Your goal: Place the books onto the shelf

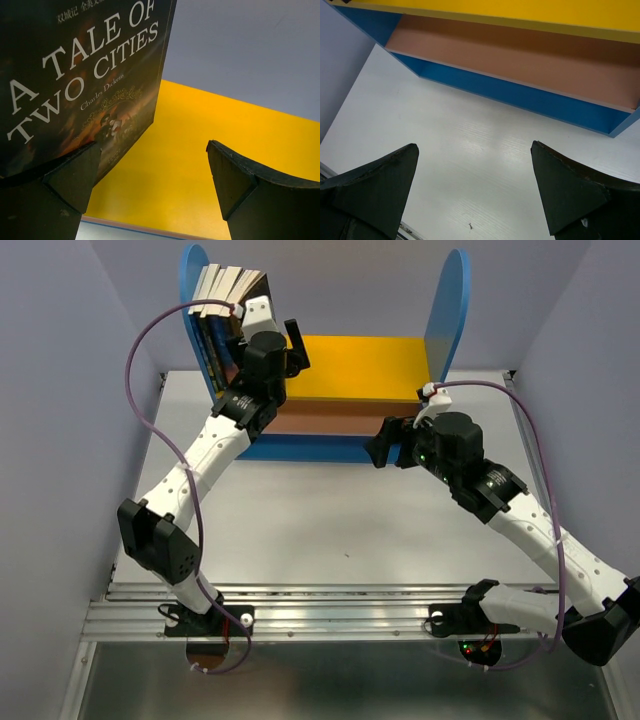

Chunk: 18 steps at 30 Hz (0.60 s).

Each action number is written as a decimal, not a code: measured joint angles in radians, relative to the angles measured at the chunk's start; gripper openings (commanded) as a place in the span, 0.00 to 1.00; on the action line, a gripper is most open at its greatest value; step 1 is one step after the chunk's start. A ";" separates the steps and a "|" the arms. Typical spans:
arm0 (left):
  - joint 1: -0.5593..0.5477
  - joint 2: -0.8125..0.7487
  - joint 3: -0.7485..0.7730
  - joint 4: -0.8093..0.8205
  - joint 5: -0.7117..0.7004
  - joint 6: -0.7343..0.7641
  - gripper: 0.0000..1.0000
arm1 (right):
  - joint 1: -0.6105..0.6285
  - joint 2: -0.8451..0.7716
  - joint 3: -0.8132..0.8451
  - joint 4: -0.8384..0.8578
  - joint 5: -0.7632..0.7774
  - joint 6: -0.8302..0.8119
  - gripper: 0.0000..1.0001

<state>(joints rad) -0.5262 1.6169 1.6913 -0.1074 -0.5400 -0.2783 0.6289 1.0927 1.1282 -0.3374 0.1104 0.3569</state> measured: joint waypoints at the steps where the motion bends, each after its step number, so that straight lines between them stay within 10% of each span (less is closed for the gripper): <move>1: 0.003 0.002 -0.002 0.014 -0.006 0.009 0.99 | 0.000 0.000 0.000 0.000 0.004 -0.001 1.00; 18: 0.004 0.057 -0.047 0.240 0.061 0.059 0.99 | 0.000 0.007 0.000 0.000 0.032 -0.002 1.00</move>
<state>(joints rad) -0.5224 1.6741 1.6444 0.1329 -0.4793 -0.2192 0.6292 1.0996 1.1286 -0.3370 0.1429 0.3546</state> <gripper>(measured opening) 0.989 0.998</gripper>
